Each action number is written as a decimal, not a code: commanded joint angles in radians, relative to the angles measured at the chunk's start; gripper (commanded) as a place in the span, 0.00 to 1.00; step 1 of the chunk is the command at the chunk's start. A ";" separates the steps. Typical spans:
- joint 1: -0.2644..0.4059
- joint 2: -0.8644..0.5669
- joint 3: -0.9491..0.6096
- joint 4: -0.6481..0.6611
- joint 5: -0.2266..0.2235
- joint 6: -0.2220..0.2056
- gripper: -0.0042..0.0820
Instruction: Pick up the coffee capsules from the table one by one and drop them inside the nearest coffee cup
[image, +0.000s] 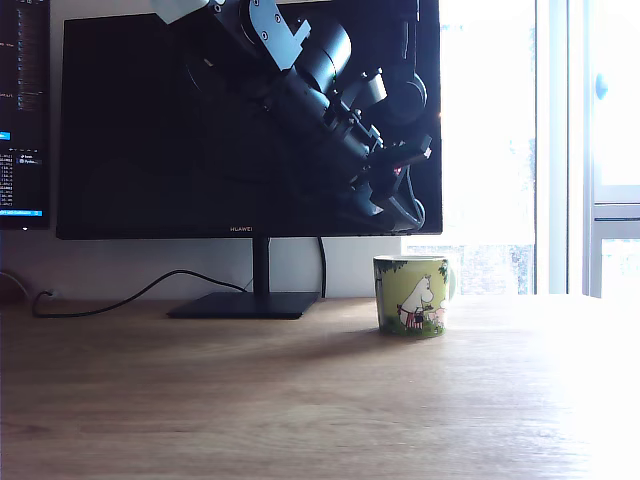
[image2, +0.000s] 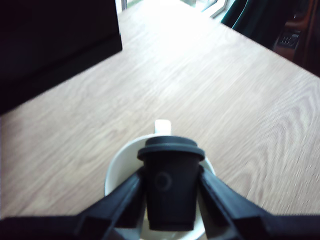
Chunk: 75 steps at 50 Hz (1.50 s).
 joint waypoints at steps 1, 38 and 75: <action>-0.008 0.015 0.008 0.021 0.013 -0.002 0.84; -0.008 -0.018 0.008 -0.059 0.041 0.031 0.44; 0.061 -0.217 -0.082 -0.287 0.098 0.134 0.03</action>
